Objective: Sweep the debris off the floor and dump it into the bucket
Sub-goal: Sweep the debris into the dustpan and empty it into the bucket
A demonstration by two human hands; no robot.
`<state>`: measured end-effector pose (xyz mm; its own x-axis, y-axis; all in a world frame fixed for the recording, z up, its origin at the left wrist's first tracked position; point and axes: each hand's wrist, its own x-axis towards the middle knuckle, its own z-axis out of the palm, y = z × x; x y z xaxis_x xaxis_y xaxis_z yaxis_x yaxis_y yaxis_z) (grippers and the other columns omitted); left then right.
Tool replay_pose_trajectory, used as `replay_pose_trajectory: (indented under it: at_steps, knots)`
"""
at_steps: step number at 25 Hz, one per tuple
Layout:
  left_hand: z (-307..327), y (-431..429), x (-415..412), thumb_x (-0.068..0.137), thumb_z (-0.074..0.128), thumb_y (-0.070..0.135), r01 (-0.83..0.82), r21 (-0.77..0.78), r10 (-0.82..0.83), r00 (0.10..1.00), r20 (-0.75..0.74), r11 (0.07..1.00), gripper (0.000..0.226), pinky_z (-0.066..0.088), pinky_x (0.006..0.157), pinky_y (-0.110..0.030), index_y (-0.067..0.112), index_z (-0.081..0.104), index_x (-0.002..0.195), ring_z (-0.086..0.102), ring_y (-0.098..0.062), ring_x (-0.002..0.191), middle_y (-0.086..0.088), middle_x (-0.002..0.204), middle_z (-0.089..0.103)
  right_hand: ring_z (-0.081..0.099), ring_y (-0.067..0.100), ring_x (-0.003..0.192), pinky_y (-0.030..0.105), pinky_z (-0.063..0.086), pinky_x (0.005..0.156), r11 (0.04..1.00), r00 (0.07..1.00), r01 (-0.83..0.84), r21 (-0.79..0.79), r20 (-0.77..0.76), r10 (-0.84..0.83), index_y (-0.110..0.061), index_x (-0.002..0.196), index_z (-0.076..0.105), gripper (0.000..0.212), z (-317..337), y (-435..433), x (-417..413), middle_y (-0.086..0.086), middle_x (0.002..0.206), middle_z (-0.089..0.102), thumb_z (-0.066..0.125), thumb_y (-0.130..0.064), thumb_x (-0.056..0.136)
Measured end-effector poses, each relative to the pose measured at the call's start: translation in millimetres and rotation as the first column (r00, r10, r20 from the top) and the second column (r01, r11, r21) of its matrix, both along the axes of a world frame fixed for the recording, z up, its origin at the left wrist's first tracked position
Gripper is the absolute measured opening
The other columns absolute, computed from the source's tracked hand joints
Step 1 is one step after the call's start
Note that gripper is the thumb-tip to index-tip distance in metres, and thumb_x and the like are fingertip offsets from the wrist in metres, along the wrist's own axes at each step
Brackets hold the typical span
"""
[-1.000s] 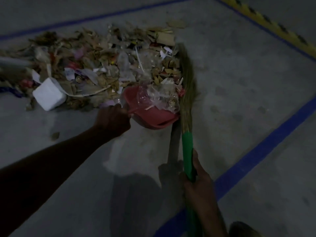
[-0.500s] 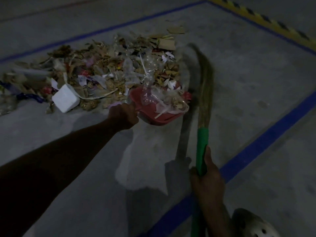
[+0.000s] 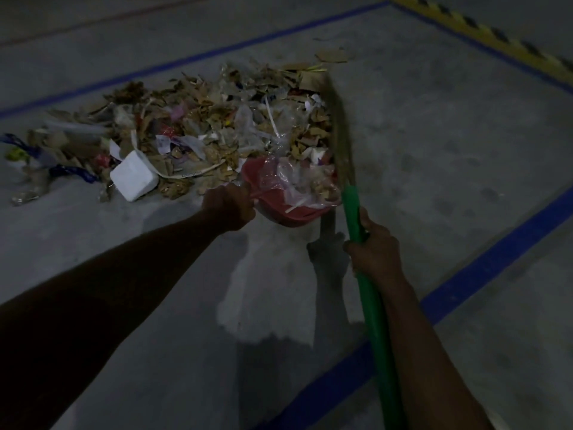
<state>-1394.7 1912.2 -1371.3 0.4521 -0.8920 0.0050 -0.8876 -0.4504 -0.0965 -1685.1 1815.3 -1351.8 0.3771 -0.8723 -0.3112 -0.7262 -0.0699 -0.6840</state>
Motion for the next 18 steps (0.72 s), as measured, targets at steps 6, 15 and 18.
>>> replay_pose_trajectory:
  at_steps: [6, 15, 18]
  knots:
    - [0, -7, -2, 0.096, 0.042, 0.042, -0.046, 0.031, 0.046, 0.999, -0.006, 0.998, 0.043, 0.047, 0.076, -0.038, 0.013, 0.054, 0.125, 0.064, -0.034, 0.098, -0.015, 0.109, 0.065, 0.063, 0.015, 0.087, 0.028, 0.054, 0.074, 0.986, 0.986, -0.169, -0.004, -0.012, 0.169, -0.043, 0.158, 0.008, 0.094, 3, 90, -12, 0.0, 0.111, 0.063, 0.068, -0.019, 0.089]
    - [-13, -7, 9, 0.094, 0.047, 0.046, -0.012, 0.005, 0.012, 1.0, 0.013, 1.0, 0.049, 0.046, 0.073, -0.038, 0.012, 0.048, 0.131, 0.065, -0.037, 0.1, -0.016, 0.113, 0.066, 0.06, 0.013, 0.083, 0.028, 0.054, 0.072, 0.995, 0.999, 0.047, -0.092, -0.015, -0.049, -0.05, 0.156, 0.012, 0.095, 45, 71, -40, -0.008, 0.105, 0.055, 0.073, -0.024, 0.088]
    - [-15, -9, 8, 0.094, 0.045, 0.047, -0.009, 0.028, 0.009, 1.0, 0.0, 1.0, 0.051, 0.038, 0.068, -0.035, 0.013, 0.047, 0.132, 0.065, -0.037, 0.098, -0.018, 0.111, 0.066, 0.069, 0.029, 0.096, 0.041, 0.059, 0.086, 0.992, 0.999, 0.041, -0.12, 0.021, -0.039, -0.03, 0.16, 0.026, 0.088, 38, 4, 14, 0.01, 0.125, 0.064, 0.072, -0.021, 0.085]
